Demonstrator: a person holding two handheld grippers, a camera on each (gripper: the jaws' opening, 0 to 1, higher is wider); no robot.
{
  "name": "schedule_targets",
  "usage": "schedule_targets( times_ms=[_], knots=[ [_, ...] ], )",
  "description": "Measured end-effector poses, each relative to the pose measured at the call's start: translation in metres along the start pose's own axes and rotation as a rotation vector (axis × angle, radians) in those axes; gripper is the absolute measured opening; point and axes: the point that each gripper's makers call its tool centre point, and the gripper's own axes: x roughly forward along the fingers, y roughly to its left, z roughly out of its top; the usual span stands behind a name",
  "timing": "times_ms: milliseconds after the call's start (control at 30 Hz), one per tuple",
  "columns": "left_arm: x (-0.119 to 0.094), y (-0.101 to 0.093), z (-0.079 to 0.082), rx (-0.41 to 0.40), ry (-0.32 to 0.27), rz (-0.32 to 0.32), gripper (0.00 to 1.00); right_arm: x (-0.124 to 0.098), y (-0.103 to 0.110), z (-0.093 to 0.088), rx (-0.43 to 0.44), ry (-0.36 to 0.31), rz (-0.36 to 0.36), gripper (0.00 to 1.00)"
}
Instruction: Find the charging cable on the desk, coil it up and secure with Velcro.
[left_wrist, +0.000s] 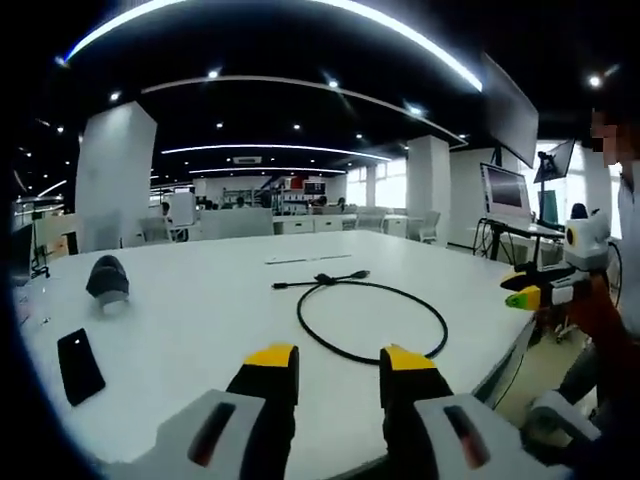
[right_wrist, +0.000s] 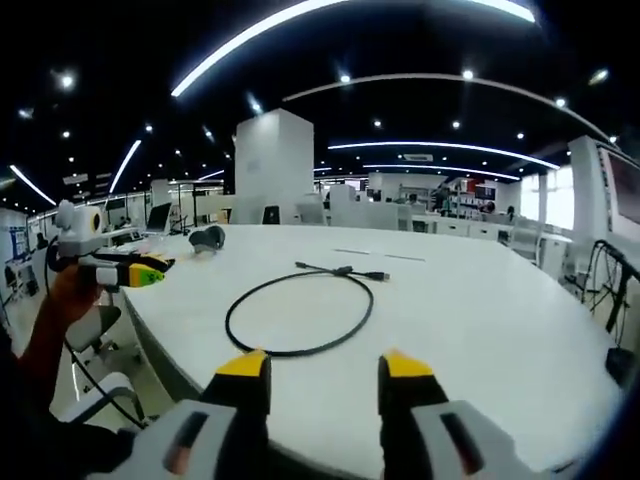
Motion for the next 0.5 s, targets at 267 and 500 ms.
schedule_targets(
  times_ms=[267, 500],
  knots=[
    [0.002, 0.0034, 0.0044, -0.006, -0.011, 0.007, 0.33, -0.0018, -0.0037, 0.0021, 0.0, -0.007, -0.015, 0.44],
    [0.0044, 0.0068, 0.0046, -0.01, -0.006, 0.008, 0.32, -0.0057, -0.0086, 0.0064, -0.013, -0.018, -0.039, 0.43]
  ],
)
